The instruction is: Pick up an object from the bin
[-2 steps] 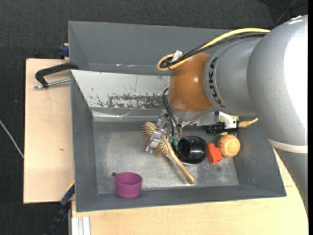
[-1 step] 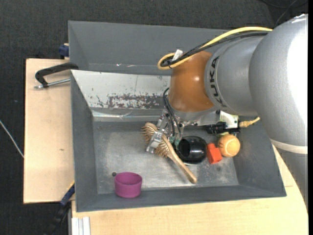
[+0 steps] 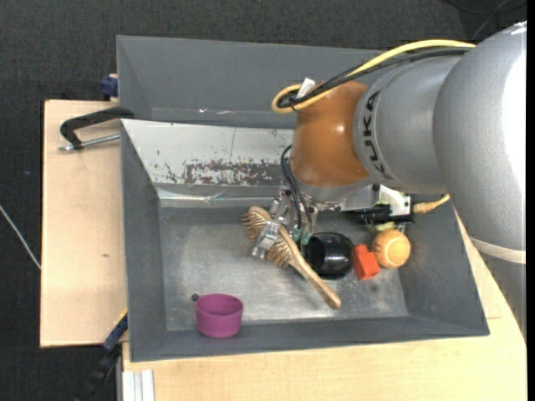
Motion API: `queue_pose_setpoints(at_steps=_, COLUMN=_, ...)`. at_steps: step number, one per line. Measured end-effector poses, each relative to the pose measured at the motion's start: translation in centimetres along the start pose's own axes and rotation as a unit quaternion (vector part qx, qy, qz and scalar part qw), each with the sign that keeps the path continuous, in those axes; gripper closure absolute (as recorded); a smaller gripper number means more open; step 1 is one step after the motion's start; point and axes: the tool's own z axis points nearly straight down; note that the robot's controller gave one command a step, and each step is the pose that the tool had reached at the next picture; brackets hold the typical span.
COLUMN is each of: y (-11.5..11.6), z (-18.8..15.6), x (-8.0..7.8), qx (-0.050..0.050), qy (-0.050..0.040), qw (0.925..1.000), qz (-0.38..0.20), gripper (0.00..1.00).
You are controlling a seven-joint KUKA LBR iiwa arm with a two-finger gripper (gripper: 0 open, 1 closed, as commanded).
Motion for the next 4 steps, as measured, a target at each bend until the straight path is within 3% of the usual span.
queue_pose_setpoints(at_steps=4, y=0.0, z=-4.7, x=0.0, qx=0.002, qy=-0.0008, qw=1.0, qz=-0.001, gripper=1.0)
